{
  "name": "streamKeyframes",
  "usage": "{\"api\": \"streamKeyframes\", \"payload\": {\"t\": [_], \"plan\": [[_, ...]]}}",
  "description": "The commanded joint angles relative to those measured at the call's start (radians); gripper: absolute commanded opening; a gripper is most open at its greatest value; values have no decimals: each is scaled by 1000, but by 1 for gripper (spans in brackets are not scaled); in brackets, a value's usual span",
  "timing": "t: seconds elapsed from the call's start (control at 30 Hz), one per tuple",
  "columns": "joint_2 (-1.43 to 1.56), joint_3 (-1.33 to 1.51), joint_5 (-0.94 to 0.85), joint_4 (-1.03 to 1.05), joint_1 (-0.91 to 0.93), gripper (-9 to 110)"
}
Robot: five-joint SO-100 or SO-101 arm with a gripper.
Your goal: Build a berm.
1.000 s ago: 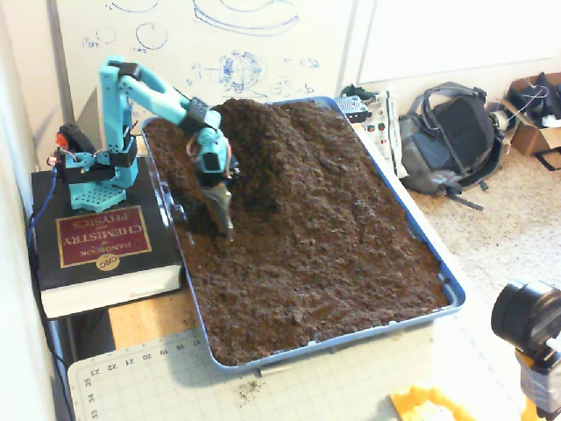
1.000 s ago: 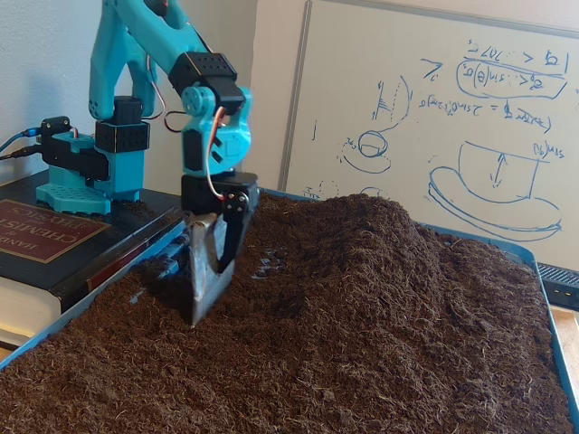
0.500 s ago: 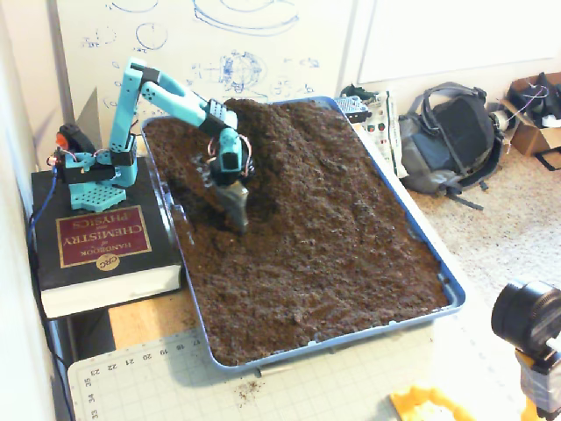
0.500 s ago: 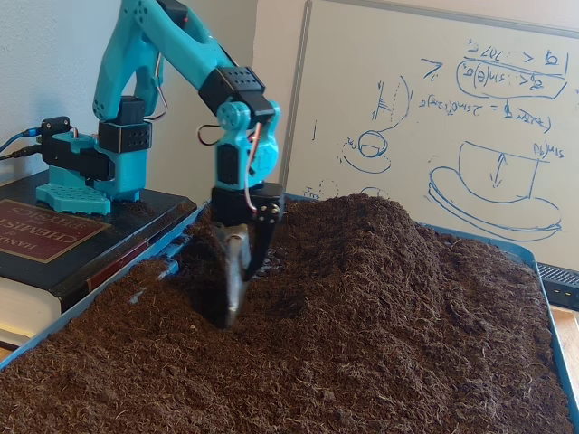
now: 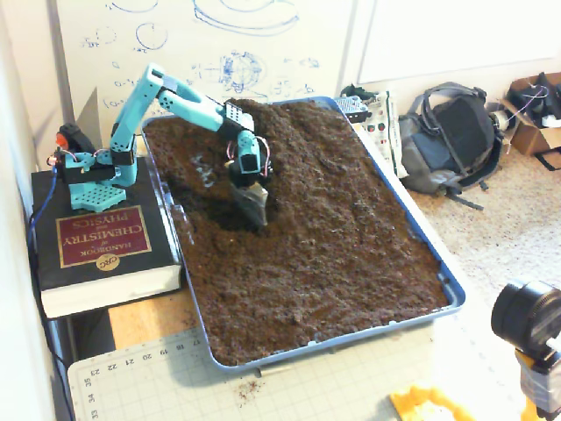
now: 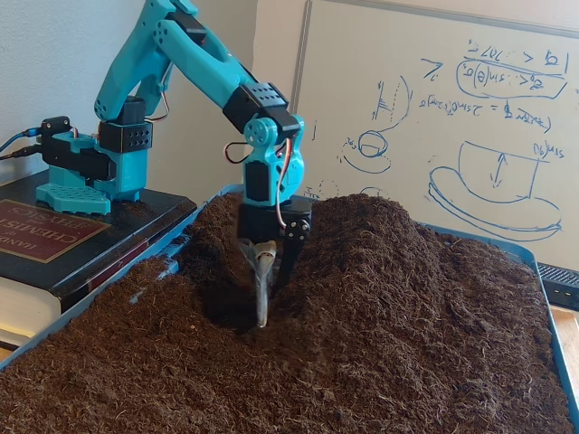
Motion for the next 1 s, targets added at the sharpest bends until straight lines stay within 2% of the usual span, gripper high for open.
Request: {"api": "streamKeyframes", "payload": {"t": [0.0,0.5,0.77,0.97], "plan": [[35,-153,8,-3,-20,0],[144,-181,20,-3,-43,0],[318,-158,290,0,-69,0],[548,-8,331,26,-104,0]]}}
